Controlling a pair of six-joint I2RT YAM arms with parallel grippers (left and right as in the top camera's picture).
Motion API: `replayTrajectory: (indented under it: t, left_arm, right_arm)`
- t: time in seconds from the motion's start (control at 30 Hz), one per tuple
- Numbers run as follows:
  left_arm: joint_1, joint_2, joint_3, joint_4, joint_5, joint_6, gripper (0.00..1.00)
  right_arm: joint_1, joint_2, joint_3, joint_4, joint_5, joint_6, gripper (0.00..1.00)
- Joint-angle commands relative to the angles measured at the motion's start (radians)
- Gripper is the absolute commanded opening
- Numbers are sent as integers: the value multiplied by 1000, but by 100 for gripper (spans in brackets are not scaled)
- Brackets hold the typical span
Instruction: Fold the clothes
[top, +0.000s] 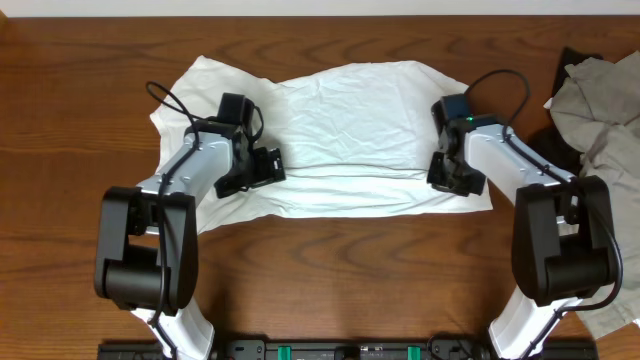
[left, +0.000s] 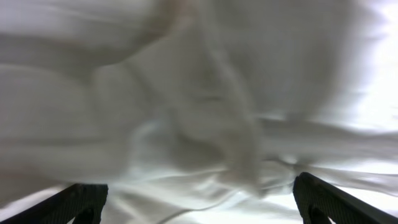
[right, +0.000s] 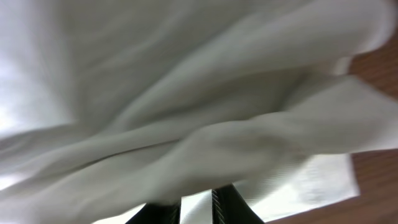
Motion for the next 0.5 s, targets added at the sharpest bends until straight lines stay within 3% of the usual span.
replayTrajectory:
  t: [0.0,0.3,0.47]
  left_arm:
    - [47,55,-23,-40,-109,21,98]
    - [65,39,-6,-85,-152,20,98]
    - [63,-55,35,-156,-153,35,98]
  right_arm:
    - [-47,13,-7,-10,63,0,17]
    - [-194,10,3,-41,62,-26,13]
    - [-236,-16,43,-114,88,-26,6]
